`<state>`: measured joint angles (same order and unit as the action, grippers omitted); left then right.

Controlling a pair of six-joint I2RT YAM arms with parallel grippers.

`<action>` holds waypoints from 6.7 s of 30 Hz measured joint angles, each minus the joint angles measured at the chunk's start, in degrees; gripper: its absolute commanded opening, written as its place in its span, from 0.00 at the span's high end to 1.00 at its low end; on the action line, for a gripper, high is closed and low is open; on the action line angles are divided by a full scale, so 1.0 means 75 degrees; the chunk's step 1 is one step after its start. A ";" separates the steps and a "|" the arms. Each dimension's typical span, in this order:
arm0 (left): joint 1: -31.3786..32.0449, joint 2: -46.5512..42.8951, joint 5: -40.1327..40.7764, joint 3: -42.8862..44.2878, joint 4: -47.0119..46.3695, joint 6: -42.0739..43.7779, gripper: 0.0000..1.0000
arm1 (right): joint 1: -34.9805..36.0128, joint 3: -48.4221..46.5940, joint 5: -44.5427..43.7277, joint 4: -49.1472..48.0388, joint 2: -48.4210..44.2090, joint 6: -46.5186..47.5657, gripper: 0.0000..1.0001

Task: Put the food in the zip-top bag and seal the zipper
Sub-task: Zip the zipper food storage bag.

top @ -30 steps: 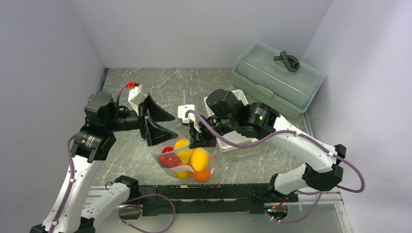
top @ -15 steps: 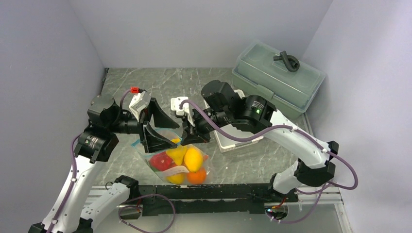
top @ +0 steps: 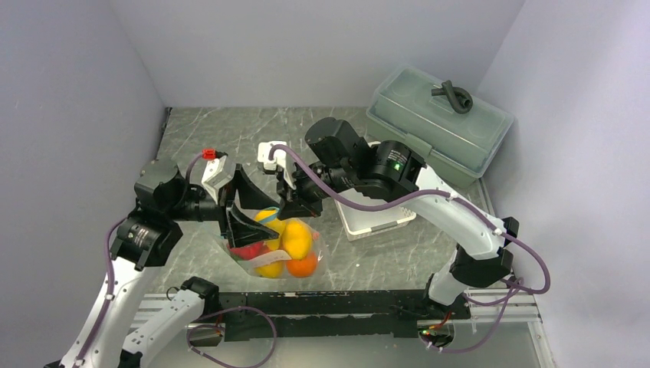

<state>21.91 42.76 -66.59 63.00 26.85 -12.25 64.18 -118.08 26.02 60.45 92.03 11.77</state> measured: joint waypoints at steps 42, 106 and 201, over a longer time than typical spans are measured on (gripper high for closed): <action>0.0632 0.0035 0.1661 0.0061 0.1492 0.1291 1.00 | 0.0012 0.1160 -0.0717 -0.0583 -0.1125 -0.0370 0.59; 0.0632 -0.0079 0.0761 0.0140 0.0950 0.0638 0.66 | 0.0012 0.3480 0.0405 -0.2731 -0.2346 -0.0245 1.00; 0.0632 -0.0026 0.1276 0.0073 0.0245 0.0746 1.00 | -0.0332 0.2938 0.0379 -0.2119 -0.1443 -0.0965 1.00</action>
<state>26.65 42.57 -57.01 63.55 28.69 -6.66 61.69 -96.05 28.86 44.56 81.21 4.54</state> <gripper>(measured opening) 0.036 0.010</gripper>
